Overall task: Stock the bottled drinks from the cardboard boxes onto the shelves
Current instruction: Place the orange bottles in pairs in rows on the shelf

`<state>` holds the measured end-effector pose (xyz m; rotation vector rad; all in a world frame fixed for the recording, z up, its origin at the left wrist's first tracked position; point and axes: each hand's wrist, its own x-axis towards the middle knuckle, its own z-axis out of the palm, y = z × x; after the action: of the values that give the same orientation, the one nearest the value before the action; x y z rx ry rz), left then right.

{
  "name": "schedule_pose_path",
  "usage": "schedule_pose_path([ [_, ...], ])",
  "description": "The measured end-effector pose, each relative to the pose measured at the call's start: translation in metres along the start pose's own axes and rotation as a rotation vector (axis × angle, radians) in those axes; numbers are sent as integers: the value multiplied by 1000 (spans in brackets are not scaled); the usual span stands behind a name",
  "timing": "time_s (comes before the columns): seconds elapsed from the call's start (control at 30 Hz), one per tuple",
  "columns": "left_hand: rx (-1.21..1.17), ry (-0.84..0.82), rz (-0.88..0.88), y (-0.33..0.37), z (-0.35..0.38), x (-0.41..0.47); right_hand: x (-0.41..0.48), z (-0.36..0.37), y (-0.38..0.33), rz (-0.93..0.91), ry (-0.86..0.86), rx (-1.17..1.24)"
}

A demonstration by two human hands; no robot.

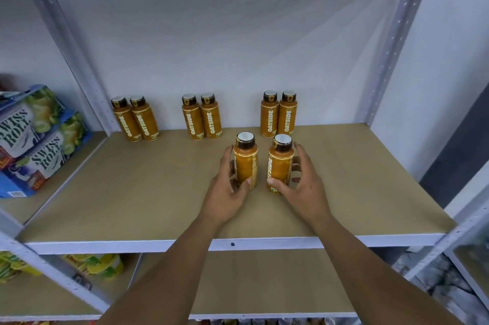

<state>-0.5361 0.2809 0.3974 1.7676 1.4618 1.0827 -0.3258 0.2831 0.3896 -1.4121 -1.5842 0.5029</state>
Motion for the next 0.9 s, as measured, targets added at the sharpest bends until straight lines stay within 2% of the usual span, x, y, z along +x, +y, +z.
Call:
schedule_pose_path([
  [0.27,22,60,-33,-1,-1,-1,-5,0,-2,3,-29,-17],
  [0.47,21,40,-20,0,-2,-4,-6,0,-6,-14,-13,-86],
  [0.67,44,78,-44,1,-1,-2,-5,1,-2,0,-7,-79],
  [0.9,40,45,-39,-1,-1,-2,-5,1,-1,17,-13,-62],
])
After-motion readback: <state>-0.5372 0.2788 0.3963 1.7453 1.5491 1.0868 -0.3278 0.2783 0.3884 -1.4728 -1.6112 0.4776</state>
